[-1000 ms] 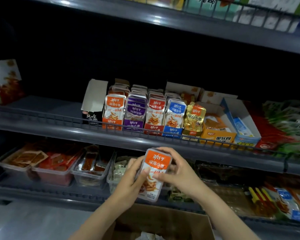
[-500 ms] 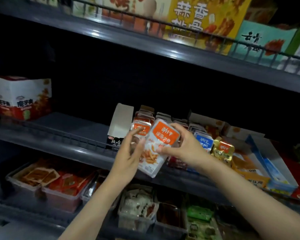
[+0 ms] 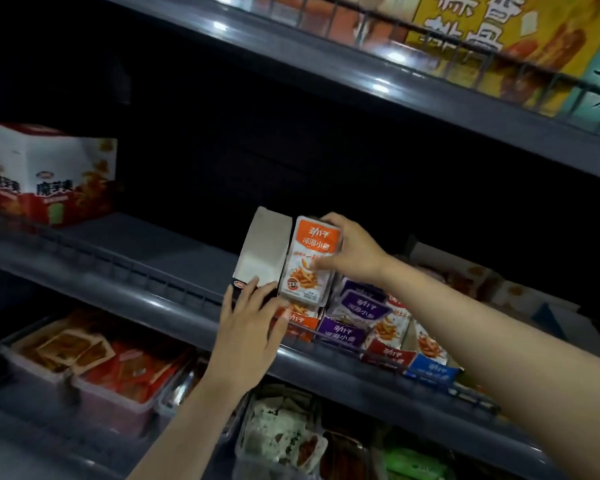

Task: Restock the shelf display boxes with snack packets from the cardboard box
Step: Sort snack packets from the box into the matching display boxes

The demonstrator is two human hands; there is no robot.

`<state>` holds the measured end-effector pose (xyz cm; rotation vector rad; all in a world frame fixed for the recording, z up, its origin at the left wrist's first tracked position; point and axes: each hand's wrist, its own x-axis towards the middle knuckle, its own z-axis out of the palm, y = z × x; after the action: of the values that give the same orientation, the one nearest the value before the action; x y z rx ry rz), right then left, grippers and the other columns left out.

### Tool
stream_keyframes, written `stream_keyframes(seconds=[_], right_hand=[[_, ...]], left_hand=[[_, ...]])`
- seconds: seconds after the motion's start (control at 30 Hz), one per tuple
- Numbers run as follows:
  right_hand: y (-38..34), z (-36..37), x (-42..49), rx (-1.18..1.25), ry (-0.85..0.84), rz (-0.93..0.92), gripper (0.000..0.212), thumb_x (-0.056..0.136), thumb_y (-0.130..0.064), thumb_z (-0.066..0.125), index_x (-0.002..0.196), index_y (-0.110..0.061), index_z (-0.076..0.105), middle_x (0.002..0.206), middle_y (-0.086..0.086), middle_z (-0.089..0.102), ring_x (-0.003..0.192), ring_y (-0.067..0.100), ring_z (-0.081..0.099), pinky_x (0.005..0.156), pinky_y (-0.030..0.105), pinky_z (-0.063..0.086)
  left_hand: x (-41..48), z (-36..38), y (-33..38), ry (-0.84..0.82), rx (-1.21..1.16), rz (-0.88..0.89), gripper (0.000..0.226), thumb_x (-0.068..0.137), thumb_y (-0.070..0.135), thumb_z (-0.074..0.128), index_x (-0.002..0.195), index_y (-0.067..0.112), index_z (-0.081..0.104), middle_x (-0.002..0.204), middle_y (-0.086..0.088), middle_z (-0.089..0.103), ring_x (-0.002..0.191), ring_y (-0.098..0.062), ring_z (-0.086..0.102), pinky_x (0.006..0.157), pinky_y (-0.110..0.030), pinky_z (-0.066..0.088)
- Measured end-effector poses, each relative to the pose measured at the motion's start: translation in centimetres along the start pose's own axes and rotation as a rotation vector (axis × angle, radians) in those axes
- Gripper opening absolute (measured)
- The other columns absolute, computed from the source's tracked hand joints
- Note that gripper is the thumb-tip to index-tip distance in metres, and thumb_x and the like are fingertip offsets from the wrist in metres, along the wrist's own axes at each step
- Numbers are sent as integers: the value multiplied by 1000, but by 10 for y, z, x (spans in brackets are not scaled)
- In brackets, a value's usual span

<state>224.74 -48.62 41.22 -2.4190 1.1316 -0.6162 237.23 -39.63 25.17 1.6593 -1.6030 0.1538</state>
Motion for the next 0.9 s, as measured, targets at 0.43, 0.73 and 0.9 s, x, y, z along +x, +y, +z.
stream_keyframes(seconds=[0.43,0.73,0.9], right_hand=[[2,23,17,-576,-339,123,113,66,-37,84,149,-22,8,149,6,35,128,26,44,101,38,44],[2,19,26,-647,-409,160,118,66,-48,82,153,-17,9,159,7,15,145,28,18,116,42,21],[6,25,23,-650,-336,85,112,61,-47,85,148,-17,20,147,5,39,131,25,42,107,39,39]], left_hand=[[2,2,-7,-14,-43,18,59,93,59,9,115,35,58,146,13,39,145,-8,12,117,-39,-9],[4,2,-9,-56,-43,30,60,89,59,7,118,37,55,150,15,33,145,-5,5,117,-38,-11],[6,2,-9,-77,-23,33,58,87,61,8,115,39,53,149,15,32,145,-7,6,119,-41,-8]])
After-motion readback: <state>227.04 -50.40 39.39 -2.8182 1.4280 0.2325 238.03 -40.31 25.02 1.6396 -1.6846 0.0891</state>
